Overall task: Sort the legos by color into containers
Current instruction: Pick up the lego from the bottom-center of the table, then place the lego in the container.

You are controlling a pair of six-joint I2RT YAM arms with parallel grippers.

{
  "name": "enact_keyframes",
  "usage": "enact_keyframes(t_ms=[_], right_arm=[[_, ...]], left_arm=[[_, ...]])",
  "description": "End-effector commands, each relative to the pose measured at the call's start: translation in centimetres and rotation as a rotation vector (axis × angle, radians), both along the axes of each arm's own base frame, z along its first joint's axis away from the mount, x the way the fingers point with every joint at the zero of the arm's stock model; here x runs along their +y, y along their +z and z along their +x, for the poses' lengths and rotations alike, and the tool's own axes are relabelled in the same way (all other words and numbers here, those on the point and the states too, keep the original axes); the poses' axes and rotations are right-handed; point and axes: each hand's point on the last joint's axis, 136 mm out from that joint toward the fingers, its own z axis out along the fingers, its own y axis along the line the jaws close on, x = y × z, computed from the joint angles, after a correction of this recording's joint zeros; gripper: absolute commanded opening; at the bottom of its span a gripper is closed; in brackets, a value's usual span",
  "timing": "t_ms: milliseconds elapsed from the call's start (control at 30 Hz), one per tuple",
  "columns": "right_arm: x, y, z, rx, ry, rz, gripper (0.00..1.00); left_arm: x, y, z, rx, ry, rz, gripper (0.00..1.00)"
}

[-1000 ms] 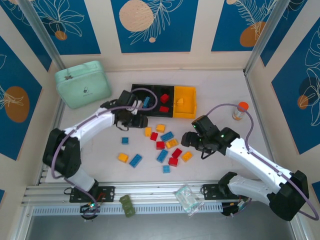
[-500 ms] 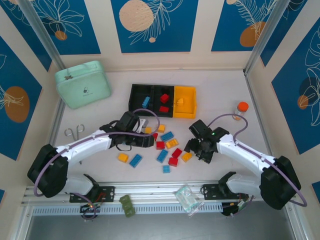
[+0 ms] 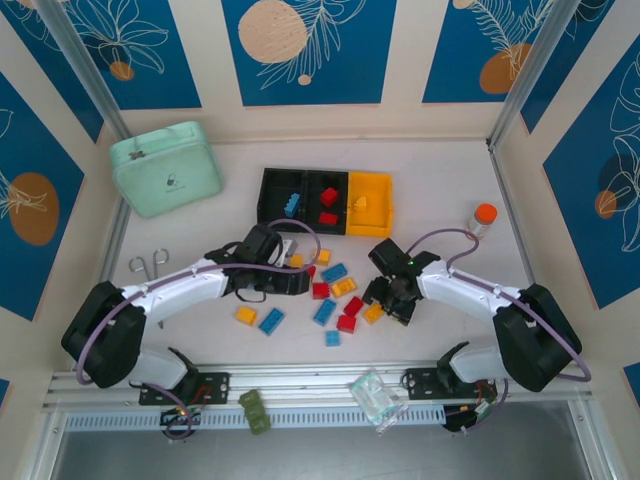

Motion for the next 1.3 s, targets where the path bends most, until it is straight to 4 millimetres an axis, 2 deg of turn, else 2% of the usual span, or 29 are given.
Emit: enact_keyframes(t_ms=[0, 333, 500, 667, 867, 1067, 1267], right_arm=[[0.0, -0.9, -0.7, 0.041, -0.017, 0.003, 0.65], [-0.7, -0.8, -0.4, 0.028, -0.017, -0.018, 0.25], [-0.5, 0.6, 0.4, -0.007, 0.004, -0.012, 0.21], [-0.5, 3.7, 2.3, -0.089, 0.029, 0.006, 0.21], [-0.9, 7.8, 6.4, -0.204, 0.075, 0.015, 0.21], [-1.3, 10.9, 12.2, -0.297, 0.122, -0.01, 0.21], [-1.4, 12.2, 18.6, -0.342, 0.173, -0.079, 0.21]], left_arm=[[-0.2, -0.8, -0.3, 0.016, 0.004, 0.007, 0.6], [-0.8, -0.4, -0.5, 0.016, -0.006, -0.015, 0.6], [-1.1, -0.1, -0.4, 0.011, -0.01, -0.027, 0.59], [-1.5, 0.6, -0.1, 0.001, -0.013, -0.045, 0.6], [-2.4, 2.5, 0.5, -0.022, -0.006, -0.094, 0.6], [-3.8, 4.9, 1.6, -0.041, 0.016, -0.174, 0.6], [-4.7, 6.2, 2.6, -0.049, 0.025, -0.198, 0.6]])
